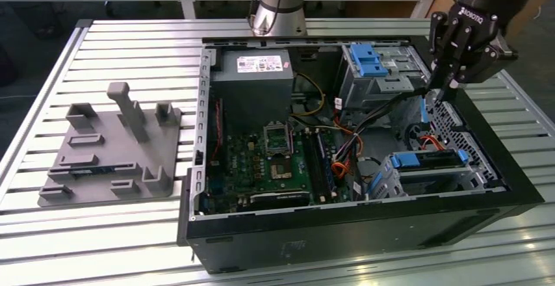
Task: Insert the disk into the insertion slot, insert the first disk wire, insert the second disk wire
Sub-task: 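Insert the second disk wire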
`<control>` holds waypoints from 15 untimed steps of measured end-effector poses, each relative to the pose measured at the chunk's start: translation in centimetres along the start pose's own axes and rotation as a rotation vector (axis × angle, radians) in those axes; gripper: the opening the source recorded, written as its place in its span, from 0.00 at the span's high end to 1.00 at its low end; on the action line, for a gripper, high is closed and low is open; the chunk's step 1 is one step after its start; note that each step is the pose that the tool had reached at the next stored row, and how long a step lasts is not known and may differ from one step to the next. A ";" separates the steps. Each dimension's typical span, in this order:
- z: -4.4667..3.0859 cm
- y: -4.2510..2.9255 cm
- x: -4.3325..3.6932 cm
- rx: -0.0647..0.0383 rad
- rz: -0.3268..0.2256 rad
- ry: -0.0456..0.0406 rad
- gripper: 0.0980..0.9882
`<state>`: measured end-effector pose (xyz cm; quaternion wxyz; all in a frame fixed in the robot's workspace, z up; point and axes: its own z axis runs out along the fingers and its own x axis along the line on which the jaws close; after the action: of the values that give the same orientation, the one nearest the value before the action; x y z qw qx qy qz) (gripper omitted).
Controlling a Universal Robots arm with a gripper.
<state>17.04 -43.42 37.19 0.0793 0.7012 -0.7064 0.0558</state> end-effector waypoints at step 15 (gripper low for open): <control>0.27 3.27 -1.34 -0.001 0.003 0.1972 0.69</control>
<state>13.77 -42.12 36.77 0.1488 0.6912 -0.6962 0.1242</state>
